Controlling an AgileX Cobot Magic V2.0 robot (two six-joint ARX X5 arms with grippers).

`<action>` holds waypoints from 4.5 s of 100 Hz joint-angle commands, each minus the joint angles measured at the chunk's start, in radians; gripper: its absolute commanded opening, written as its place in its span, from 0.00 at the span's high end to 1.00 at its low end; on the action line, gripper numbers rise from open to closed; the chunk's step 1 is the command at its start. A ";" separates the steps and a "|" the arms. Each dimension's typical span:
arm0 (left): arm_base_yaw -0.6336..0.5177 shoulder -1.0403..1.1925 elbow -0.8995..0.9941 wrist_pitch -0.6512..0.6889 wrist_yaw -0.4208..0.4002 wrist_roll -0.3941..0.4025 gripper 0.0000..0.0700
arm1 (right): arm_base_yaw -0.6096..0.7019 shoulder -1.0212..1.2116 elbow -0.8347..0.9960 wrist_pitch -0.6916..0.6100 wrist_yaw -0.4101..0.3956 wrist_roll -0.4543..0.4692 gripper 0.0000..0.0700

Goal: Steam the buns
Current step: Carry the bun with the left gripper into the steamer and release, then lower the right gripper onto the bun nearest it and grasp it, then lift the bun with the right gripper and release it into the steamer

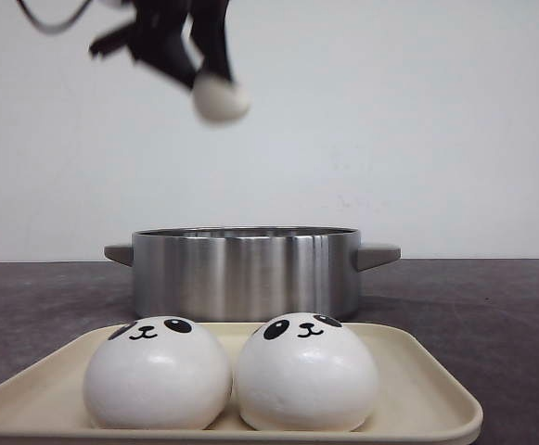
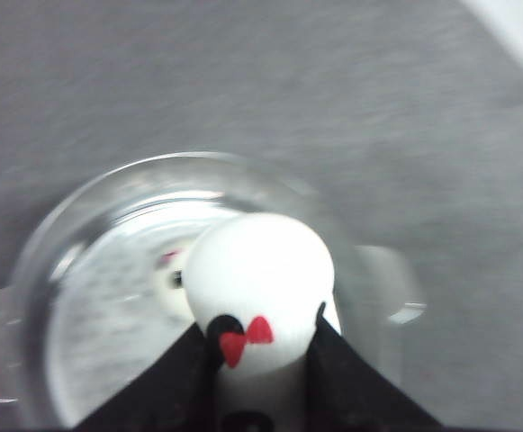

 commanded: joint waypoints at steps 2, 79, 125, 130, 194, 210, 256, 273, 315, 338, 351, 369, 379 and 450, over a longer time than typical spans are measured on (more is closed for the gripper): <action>0.016 0.063 0.019 0.008 -0.005 0.014 0.99 | 0.011 0.010 0.019 0.010 0.005 -0.013 0.99; 0.094 0.333 0.039 0.104 -0.003 0.029 0.19 | 0.011 0.007 0.019 -0.053 0.030 -0.020 0.99; 0.075 0.266 0.217 -0.167 0.016 0.028 0.32 | 0.010 0.043 0.003 -0.111 0.025 0.030 0.99; 0.062 0.219 0.217 -0.174 0.015 0.029 0.37 | 0.010 0.061 -0.010 -0.136 0.022 0.042 0.99; -0.099 -0.546 0.217 -0.295 -0.008 0.043 0.38 | 0.040 0.278 -0.643 0.115 -0.303 0.446 0.42; -0.099 -0.640 0.217 -0.332 -0.019 0.043 0.38 | 0.113 0.354 -0.748 0.225 -0.312 0.520 0.27; -0.099 -0.707 0.217 -0.491 -0.038 0.044 0.38 | 0.147 0.661 -0.772 0.406 -0.293 0.558 0.27; -0.099 -0.707 0.217 -0.509 -0.038 0.056 0.38 | 0.148 0.716 -0.772 0.403 -0.293 0.571 0.50; -0.099 -0.707 0.217 -0.510 -0.038 0.069 0.38 | 0.178 0.569 -0.634 0.357 -0.295 0.547 0.99; -0.099 -0.707 0.217 -0.492 -0.039 0.069 0.38 | 0.218 0.450 -0.330 0.354 -0.093 0.405 0.99; -0.099 -0.707 0.217 -0.467 -0.038 0.069 0.38 | 0.154 0.475 -0.211 0.401 0.047 0.254 0.99; -0.099 -0.703 0.217 -0.464 -0.039 0.071 0.38 | -0.003 0.581 -0.198 0.440 -0.058 0.208 0.99; -0.099 -0.701 0.217 -0.465 -0.043 0.084 0.38 | -0.076 0.678 -0.198 0.407 -0.135 0.209 0.99; -0.099 -0.699 0.217 -0.518 -0.061 0.077 0.38 | -0.176 0.970 -0.197 0.354 -0.267 0.197 0.15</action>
